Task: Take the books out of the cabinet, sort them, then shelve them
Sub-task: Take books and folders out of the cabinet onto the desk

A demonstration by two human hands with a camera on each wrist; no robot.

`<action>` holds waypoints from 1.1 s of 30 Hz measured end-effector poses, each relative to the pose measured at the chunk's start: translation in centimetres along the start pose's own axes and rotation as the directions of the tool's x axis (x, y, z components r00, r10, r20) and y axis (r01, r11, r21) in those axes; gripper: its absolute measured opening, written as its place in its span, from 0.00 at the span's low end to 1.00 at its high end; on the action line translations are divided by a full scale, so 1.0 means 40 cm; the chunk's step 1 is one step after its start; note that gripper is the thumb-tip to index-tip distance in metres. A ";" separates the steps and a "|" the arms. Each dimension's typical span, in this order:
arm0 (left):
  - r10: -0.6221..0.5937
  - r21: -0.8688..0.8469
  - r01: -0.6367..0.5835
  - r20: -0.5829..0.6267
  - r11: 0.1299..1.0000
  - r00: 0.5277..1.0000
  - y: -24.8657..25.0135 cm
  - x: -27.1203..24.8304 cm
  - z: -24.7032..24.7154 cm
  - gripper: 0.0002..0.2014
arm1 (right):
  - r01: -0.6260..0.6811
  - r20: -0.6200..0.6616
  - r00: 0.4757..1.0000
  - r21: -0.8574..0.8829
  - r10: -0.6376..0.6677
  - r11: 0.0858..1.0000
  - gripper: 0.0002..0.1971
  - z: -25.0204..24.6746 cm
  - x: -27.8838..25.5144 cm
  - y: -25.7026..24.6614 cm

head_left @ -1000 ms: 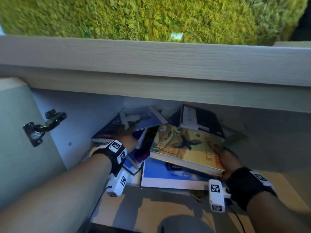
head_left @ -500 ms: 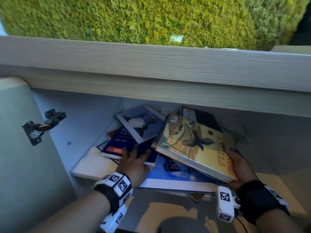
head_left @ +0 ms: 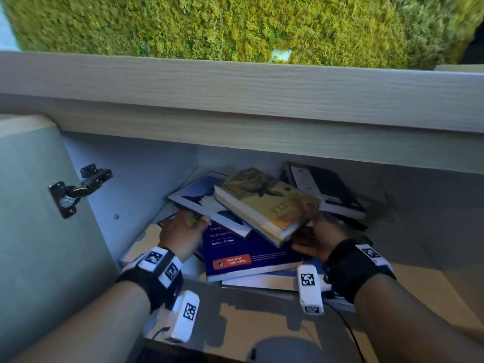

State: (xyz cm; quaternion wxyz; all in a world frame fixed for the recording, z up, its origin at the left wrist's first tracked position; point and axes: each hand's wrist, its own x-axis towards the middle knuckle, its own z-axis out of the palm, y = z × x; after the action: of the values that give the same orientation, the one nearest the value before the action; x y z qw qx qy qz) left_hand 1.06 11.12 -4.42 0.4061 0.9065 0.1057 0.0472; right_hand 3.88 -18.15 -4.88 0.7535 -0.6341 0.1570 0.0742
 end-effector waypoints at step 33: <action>-0.222 -0.462 0.554 0.594 0.692 0.773 -0.022 0.005 -0.041 0.33 | -0.162 0.251 0.954 -0.036 0.166 0.986 0.22 0.154 -0.050 0.025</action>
State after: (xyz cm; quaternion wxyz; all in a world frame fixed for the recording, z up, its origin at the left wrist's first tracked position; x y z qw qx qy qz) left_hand 0.84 12.92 -3.99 0.6909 0.6578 0.1733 -0.2446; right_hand 2.55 -11.74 -4.25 0.7537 -0.6100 0.1113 0.2179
